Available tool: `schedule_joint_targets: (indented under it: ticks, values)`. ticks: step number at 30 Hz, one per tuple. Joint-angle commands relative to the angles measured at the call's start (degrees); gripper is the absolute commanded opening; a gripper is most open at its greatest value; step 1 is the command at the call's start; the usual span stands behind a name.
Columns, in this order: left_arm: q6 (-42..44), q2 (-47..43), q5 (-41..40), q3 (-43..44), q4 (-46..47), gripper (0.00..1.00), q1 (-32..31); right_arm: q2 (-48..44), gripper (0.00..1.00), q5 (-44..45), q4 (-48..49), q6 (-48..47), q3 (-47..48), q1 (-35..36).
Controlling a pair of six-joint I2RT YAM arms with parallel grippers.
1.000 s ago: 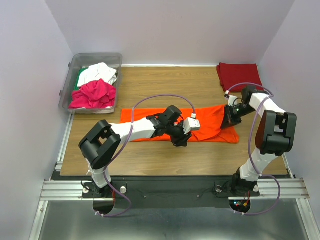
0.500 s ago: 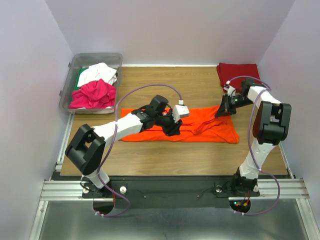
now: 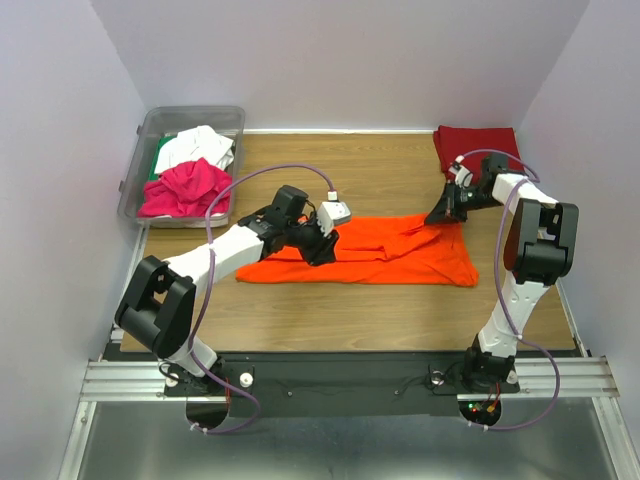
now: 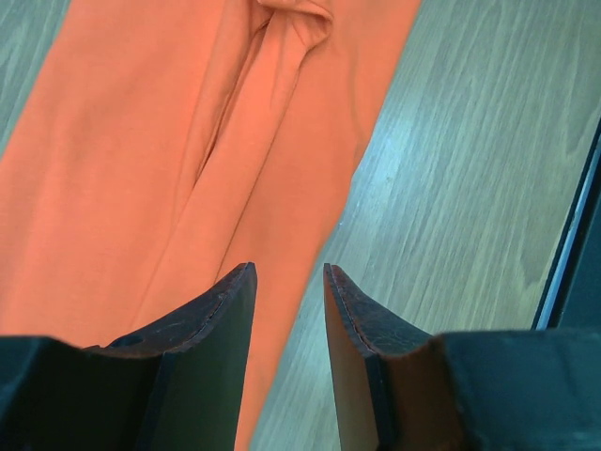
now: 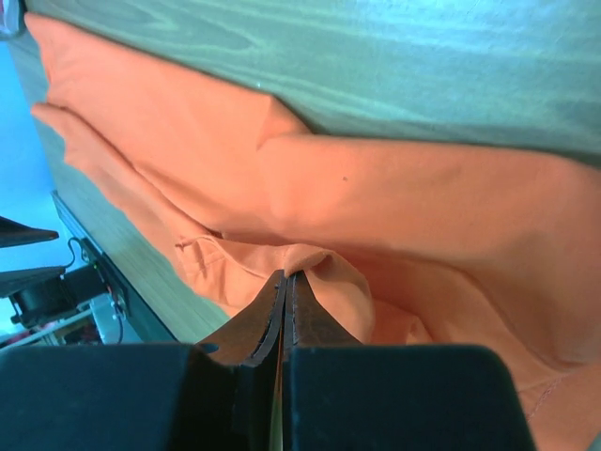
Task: Fold and stack the t-shirts
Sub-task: Fold the tshirt
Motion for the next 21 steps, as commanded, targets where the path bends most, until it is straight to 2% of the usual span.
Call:
schedule_joint_targets:
  ticks: [1,11,19,21]
  values:
    - [1.22,-3.26,-0.03,-0.67,-0.29,0.46,1.6,-0.06,0.0,-0.12,4.57,1.99,1.97,-0.15]
    - [2.27,-3.35,-2.05,-1.2,-1.17,0.46,4.85,-1.2,0.01,5.86,9.49,5.51,-1.72,-0.24]
    - [2.44,-2.56,-4.51,-1.11,-3.01,0.47,8.01,-2.25,0.01,9.64,9.41,5.6,-4.36,-0.24]
    - [2.45,-2.29,-4.42,-0.85,-4.15,0.48,8.89,-3.13,0.1,10.43,8.88,4.98,-4.98,-0.24]
